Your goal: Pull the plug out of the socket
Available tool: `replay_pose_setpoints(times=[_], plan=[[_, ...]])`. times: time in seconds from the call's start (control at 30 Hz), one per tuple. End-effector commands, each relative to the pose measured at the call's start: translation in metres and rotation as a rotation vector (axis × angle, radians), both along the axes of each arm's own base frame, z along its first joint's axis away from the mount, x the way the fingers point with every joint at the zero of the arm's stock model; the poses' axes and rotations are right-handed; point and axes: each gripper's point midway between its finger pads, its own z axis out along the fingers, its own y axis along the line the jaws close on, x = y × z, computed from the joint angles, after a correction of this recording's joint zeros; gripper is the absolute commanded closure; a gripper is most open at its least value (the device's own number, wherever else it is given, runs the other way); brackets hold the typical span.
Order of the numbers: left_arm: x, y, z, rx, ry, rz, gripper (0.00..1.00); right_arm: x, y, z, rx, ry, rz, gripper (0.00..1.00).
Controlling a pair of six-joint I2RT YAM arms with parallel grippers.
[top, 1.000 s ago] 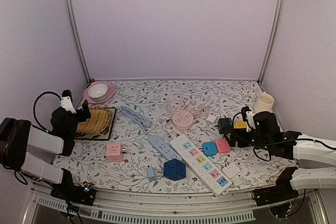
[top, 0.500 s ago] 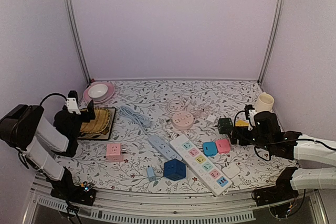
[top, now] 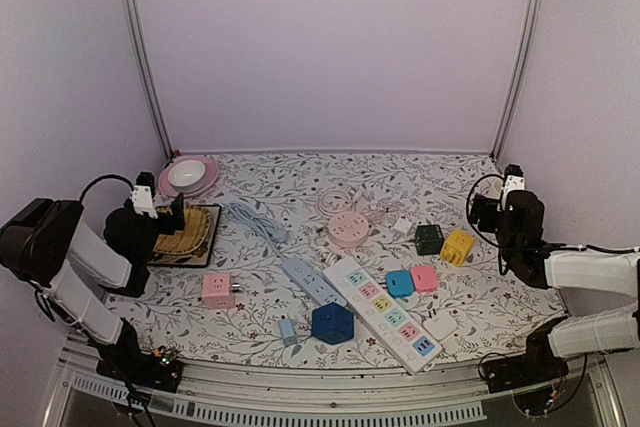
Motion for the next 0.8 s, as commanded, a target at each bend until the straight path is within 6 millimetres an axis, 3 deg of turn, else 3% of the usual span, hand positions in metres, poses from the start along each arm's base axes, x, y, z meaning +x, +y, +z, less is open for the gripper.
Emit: replay_pose_setpoints(times=[0.0,0.17,0.33,0.43,0.5,0.77], plan=[[0.003,-0.005,0.003,0.011,-0.007,-0.017,0.03,0.028,-0.042,0.026,-0.050,-0.134,-0.113,0.01],[0.003,-0.005,0.003,0.012,-0.005,-0.019,0.03,0.033,-0.070,0.003,-0.054,-0.155,-0.185,0.01],[0.003,-0.005,0.003,0.012,-0.006,-0.018,0.03,0.032,-0.068,0.007,-0.107,-0.197,-0.163,0.01],[0.003,-0.005,0.003,0.011,-0.006,-0.016,0.03,0.012,-0.074,0.015,-0.117,-0.325,-0.189,0.01],[0.003,-0.004,0.003,0.012,-0.007,-0.014,0.03,0.013,-0.071,0.007,-0.127,-0.276,-0.160,0.01],[0.005,-0.002,0.002,0.004,0.002,-0.004,0.03,0.010,-0.067,0.012,-0.126,-0.313,-0.109,0.01]])
